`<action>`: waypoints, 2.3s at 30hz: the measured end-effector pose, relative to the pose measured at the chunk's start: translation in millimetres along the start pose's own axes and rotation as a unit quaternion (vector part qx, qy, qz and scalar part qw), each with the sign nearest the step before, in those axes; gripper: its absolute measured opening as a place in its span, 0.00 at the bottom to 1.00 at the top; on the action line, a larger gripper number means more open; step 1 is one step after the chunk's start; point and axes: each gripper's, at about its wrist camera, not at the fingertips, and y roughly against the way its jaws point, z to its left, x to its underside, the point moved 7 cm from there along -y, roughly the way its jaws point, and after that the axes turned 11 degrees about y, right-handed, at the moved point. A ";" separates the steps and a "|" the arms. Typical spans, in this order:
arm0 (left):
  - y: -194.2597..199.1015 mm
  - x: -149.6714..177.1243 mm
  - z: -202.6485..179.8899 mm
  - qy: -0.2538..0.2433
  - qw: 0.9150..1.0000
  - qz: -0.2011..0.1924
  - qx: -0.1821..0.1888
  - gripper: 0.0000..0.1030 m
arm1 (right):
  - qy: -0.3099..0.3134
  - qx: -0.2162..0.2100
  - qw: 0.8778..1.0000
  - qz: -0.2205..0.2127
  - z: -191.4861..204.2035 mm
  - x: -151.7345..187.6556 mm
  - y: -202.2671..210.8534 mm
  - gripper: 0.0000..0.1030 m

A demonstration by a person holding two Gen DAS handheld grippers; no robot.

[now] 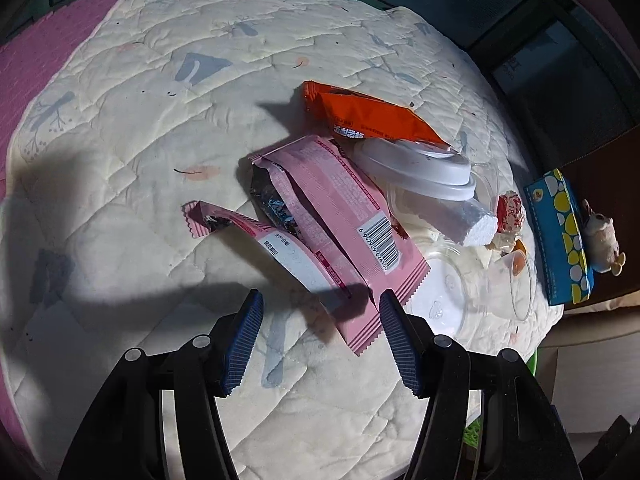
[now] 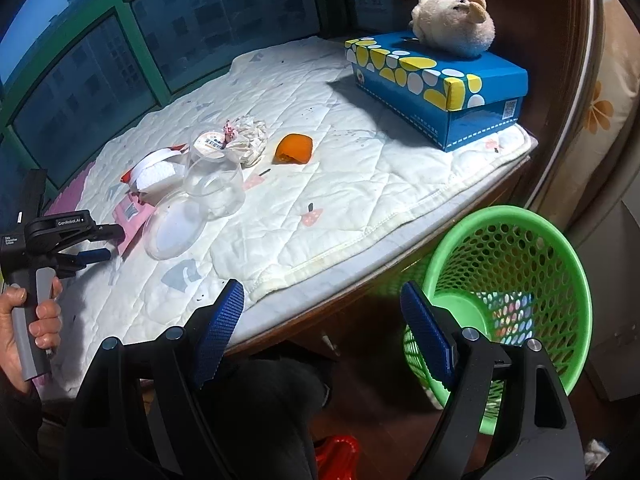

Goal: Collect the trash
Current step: 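Grasp the pink wrappers with the left tool, then grasp the orange piece with the right tool while the left tool lifts the pink wrappers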

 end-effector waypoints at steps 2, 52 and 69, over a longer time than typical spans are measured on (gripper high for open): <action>-3.5 -1.9 -0.7 0.008 1.000 0.005 0.004 0.57 | 0.001 -0.002 1.000 0.002 1.5 -3.1 -4.6 0.78; 83.9 9.1 -28.3 -0.070 0.993 -0.038 0.086 0.01 | -0.015 -0.040 0.999 0.034 -1.3 -116.9 -154.7 0.57; 84.3 38.4 -84.9 -0.138 0.984 -0.018 0.113 0.01 | -0.003 -0.042 0.999 0.002 -1.8 -111.3 -122.3 0.33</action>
